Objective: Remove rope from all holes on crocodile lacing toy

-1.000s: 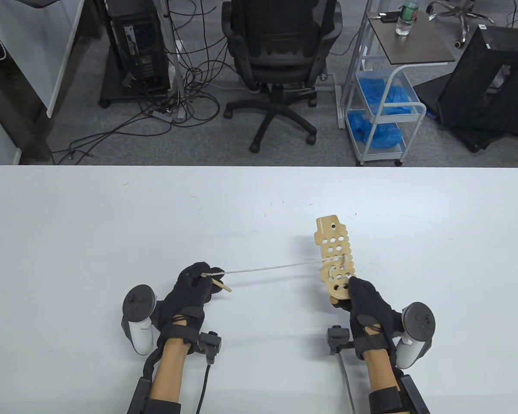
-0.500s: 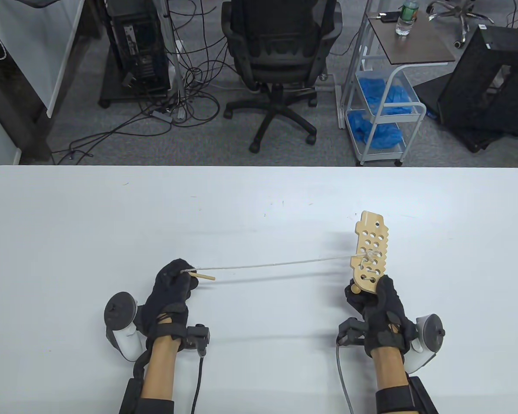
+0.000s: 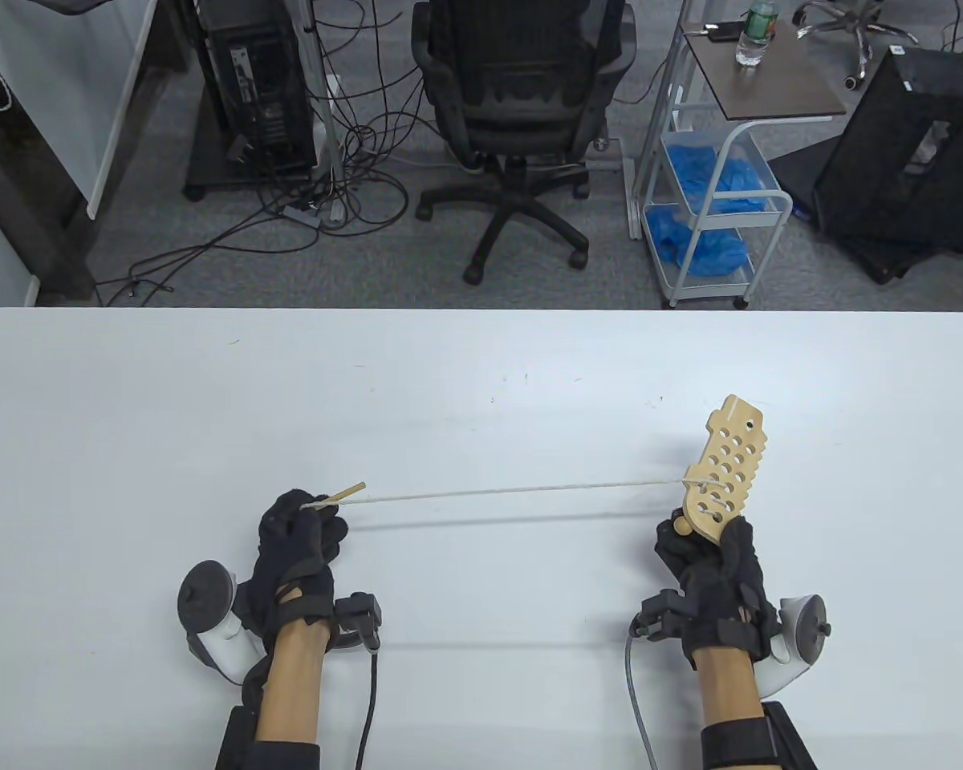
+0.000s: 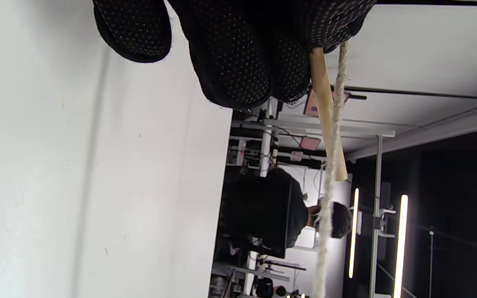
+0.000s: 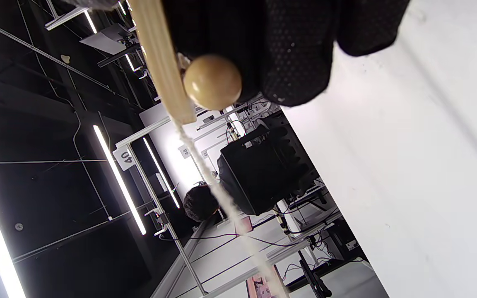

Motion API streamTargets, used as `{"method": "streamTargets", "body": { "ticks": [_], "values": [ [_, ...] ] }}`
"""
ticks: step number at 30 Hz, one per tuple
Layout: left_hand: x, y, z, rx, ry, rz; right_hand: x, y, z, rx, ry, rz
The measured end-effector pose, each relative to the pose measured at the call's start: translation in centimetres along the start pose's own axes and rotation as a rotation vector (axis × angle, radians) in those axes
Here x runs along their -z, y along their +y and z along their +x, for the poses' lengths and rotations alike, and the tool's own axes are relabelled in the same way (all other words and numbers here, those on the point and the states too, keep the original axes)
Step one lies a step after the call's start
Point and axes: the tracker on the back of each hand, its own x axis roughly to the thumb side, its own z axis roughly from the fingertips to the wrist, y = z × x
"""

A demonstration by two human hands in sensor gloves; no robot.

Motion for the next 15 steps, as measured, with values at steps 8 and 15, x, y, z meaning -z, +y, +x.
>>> {"method": "streamTargets", "body": {
  "ticks": [8, 15],
  "values": [
    [-0.2, -1.0, 0.5, 0.045, -0.074, -0.018, -0.1, 1.5, 0.0, -0.299, -0.060, 0.102],
    [-2.2, -5.5, 2.3, 0.335, -0.290, -0.119, -1.8, 4.9, -1.8, -0.257, -0.026, 0.302]
  ]
}}
